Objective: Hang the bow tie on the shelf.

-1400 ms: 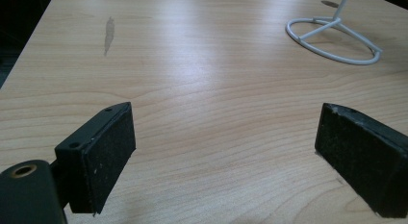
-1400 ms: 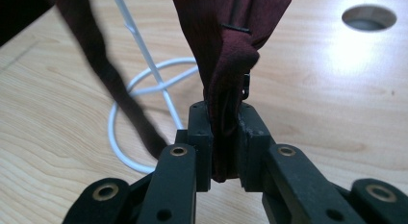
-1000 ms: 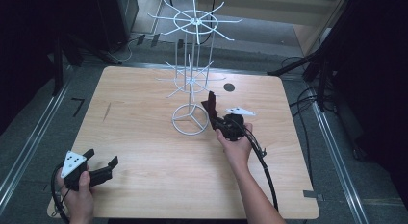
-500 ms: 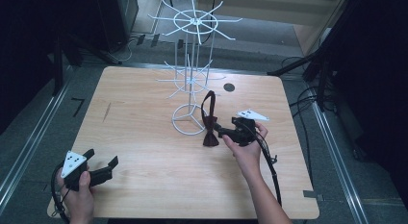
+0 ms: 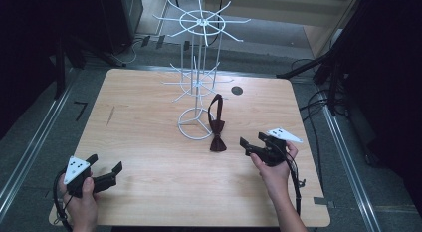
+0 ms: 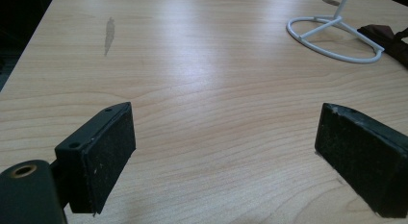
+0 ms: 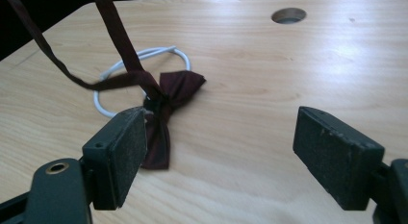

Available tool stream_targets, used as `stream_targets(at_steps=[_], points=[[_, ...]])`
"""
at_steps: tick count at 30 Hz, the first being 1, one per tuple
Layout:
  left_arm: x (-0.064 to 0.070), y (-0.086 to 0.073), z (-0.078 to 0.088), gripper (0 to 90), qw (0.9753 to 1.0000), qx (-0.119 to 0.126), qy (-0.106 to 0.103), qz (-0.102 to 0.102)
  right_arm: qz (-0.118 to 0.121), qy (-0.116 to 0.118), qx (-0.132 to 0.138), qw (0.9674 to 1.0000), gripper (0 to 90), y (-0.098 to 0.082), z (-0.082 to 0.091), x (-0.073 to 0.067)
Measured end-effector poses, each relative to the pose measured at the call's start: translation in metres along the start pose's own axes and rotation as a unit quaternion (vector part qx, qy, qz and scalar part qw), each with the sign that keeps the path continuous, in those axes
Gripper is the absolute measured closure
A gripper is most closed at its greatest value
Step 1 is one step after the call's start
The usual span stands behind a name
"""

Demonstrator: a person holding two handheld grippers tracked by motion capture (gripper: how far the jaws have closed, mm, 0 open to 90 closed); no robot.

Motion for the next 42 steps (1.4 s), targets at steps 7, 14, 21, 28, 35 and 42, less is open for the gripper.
stream_targets(at_steps=[7, 14, 21, 28, 35, 42], points=[[0.0, 0.0, 0.0, 7.5, 1.0, 0.001, 0.0, 0.0, -0.01, -0.011, -0.001, 0.9999, 18.0, -0.026, 0.02, 0.016], [0.001, 0.0, 0.0, 7.5, 1.0, 0.002, 0.001, 0.0, -0.016, -0.028, -0.009, 0.9994, 17.8, -0.046, 0.036, 0.032], [0.001, 0.0, 0.0, 7.5, 1.0, 0.002, 0.001, 0.0, -0.028, -0.043, -0.02, 0.9985, 17.8, -0.065, 0.049, 0.046], [0.001, 0.0, 0.0, 7.5, 1.0, 0.002, 0.001, 0.001, -0.035, -0.056, -0.024, 0.9976, 17.0, -0.075, 0.059, 0.059], [0.001, 0.0, 0.0, 7.5, 1.0, 0.004, 0.0, 0.0, -0.04, -0.068, -0.024, 0.9966, 15.3, -0.083, 0.073, 0.075], [0.002, 0.0, 0.0, 7.5, 1.0, 0.001, 0.003, -0.006, -0.046, -0.089, -0.02, 0.9948, 14.5, -0.094, 0.092, 0.096]])
Point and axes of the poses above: each handheld gripper's, and its own axes: z roughly backward along the jaws, y roughly out of its top, x roughly to its right, the point moved 9 cm from there along -z, roughly forward along the jaws, and after that the axes turned 10 degrees about z, right-handed, at the moved point
